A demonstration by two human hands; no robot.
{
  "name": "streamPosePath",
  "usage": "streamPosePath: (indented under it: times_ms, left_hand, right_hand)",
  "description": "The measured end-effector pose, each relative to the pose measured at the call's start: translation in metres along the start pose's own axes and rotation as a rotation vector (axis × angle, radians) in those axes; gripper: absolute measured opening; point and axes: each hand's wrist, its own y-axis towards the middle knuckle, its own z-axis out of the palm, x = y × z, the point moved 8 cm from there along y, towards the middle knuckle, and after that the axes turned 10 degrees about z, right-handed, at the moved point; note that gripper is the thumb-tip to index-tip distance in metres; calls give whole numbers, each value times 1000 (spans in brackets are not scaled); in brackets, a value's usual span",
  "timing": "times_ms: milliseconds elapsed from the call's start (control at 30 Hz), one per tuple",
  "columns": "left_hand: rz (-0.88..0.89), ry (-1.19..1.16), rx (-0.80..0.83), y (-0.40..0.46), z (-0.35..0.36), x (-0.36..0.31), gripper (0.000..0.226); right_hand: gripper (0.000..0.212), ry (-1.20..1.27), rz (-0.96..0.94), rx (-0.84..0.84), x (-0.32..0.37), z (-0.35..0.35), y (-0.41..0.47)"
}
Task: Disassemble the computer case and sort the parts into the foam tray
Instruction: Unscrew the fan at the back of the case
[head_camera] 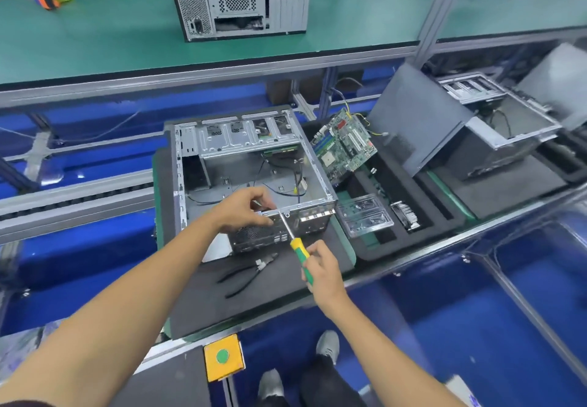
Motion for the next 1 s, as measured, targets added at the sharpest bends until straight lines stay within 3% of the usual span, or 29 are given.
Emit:
streamPosePath:
  times_ms: [233,533,1000]
  left_hand:
    - [43,89,-10,-1,2,-4,33]
    - [69,88,27,-1,3,-5,36]
    - [23,42,30,-3,3,-5,33]
  right_hand:
    - [2,-60,-16,48,-9,12,-5]
    - [19,8,57,-4,-25,8,-8]
    - [13,3,13,-11,-23,10,-4]
